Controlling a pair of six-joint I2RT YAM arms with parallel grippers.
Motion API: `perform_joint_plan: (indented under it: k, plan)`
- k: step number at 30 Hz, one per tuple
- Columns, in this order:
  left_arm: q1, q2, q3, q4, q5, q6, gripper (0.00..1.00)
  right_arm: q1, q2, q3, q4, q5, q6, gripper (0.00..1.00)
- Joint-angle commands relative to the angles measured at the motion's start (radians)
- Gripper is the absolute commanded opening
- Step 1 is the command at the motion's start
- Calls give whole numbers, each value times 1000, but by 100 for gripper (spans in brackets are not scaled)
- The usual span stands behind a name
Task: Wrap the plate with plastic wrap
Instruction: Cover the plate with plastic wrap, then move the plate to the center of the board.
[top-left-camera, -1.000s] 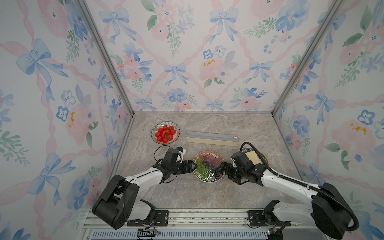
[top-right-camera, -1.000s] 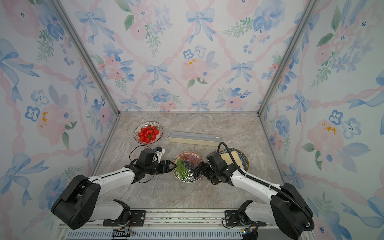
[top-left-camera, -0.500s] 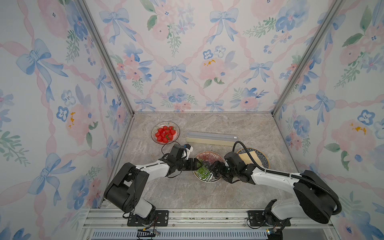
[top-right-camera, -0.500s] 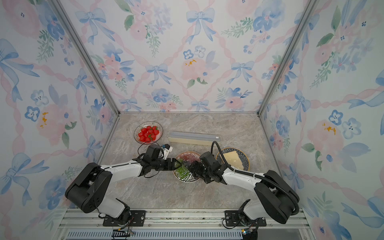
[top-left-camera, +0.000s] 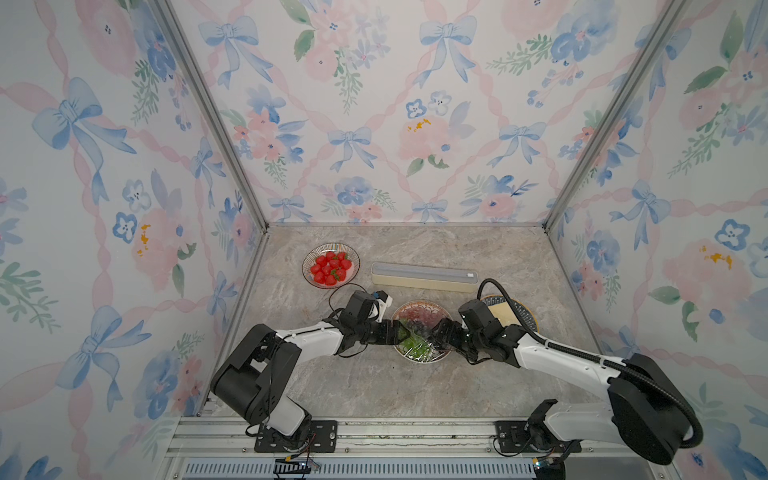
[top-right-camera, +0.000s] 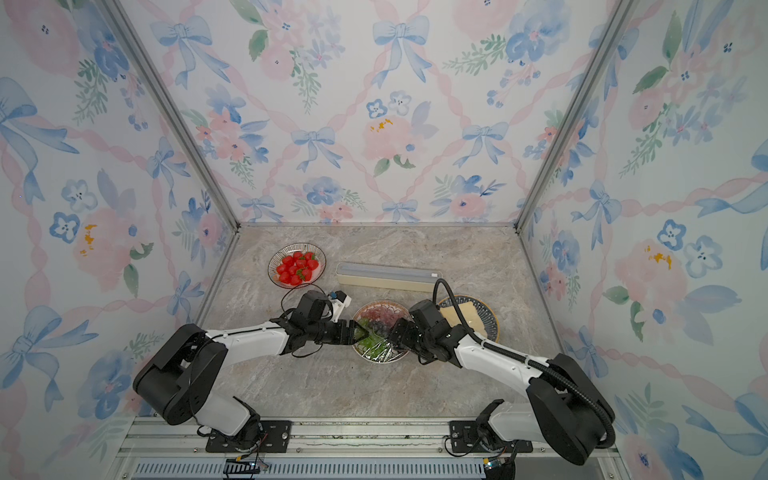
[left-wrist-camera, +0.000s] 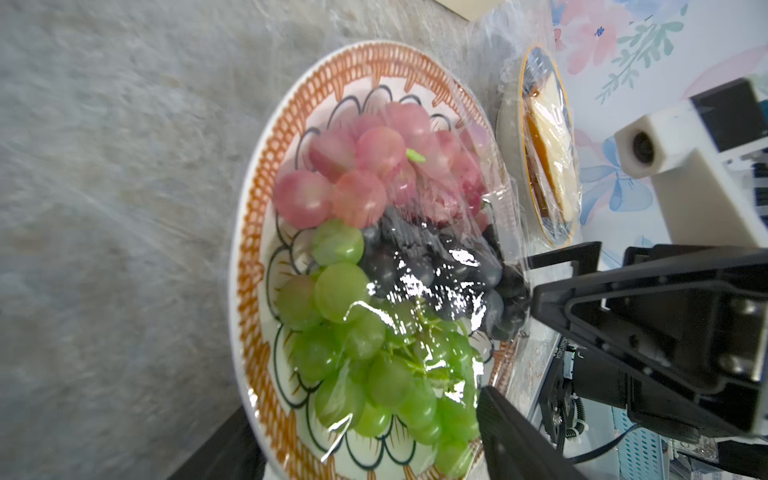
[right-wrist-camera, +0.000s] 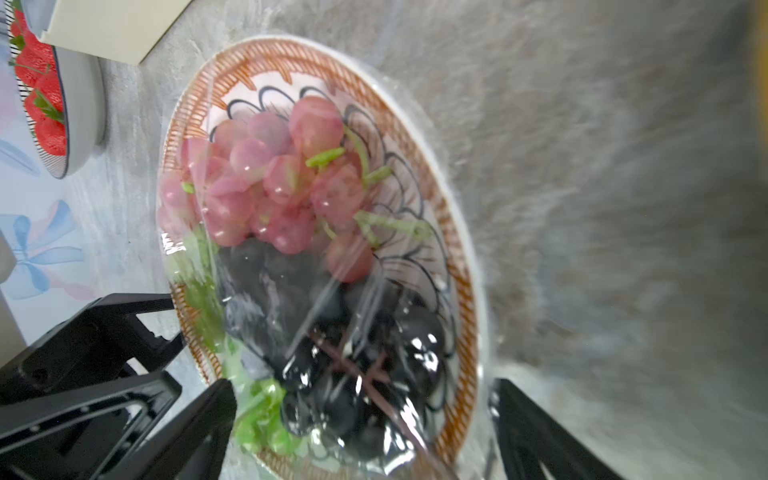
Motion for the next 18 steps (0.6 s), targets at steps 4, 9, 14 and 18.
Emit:
perform_joint_plan:
  k: [4, 9, 14, 18]
  plan:
    - [-73, 28, 40, 56, 22, -45, 79, -14, -184, 86, -296, 137, -194, 97]
    - [-107, 50, 58, 86, -19, -70, 79, -25, -209, 111, -316, 137, -284, 97]
    - [-90, 22, 34, 86, -66, -55, 79, 2, -160, 171, -307, 147, -349, 97]
    - [0, -84, -17, 49, -118, -31, 79, 88, -46, 284, -309, 189, -390, 99]
